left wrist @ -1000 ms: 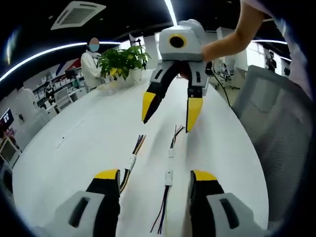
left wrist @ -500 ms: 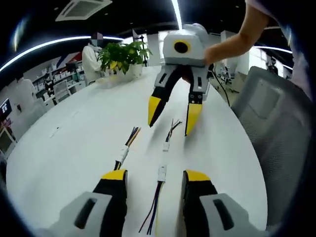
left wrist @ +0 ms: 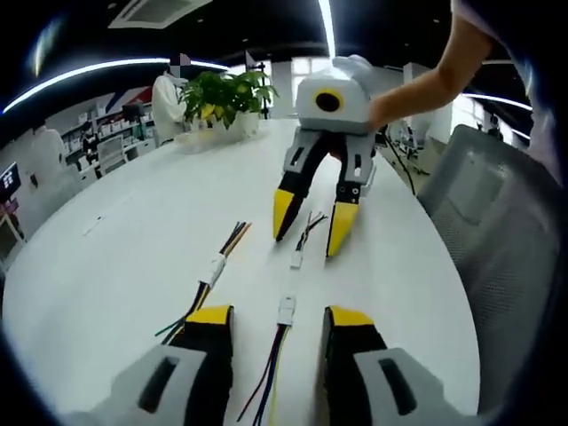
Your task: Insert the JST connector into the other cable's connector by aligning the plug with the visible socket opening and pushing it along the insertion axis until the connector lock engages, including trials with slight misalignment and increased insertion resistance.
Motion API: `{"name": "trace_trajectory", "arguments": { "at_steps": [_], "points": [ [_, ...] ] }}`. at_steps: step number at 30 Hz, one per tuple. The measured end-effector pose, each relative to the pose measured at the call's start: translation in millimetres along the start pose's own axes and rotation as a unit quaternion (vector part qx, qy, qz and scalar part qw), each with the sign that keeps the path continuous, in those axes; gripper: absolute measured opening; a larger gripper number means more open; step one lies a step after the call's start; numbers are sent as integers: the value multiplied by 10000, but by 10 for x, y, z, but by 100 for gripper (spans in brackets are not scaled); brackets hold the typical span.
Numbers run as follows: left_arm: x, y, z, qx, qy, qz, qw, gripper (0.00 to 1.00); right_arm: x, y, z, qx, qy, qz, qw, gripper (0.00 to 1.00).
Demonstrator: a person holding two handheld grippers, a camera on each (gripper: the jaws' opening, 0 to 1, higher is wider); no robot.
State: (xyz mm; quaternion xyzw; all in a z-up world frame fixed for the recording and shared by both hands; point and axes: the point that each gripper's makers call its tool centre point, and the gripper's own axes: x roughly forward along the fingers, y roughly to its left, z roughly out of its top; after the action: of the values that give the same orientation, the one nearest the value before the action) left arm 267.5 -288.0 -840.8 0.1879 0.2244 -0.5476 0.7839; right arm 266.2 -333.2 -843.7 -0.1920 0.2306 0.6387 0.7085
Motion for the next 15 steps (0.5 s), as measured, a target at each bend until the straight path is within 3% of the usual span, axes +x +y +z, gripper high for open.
{"name": "trace_trajectory", "arguments": {
  "at_steps": [4, 15],
  "points": [
    [24, -14, -2, -25, 17, -34, 10000, 29, 15, 15, 6, -23, -22, -22, 10000, 25],
    [38, -30, -24, -107, -10, -93, 9999, 25, 31, 90, -27, 153, -2, 72, 9999, 11]
  ]
}}
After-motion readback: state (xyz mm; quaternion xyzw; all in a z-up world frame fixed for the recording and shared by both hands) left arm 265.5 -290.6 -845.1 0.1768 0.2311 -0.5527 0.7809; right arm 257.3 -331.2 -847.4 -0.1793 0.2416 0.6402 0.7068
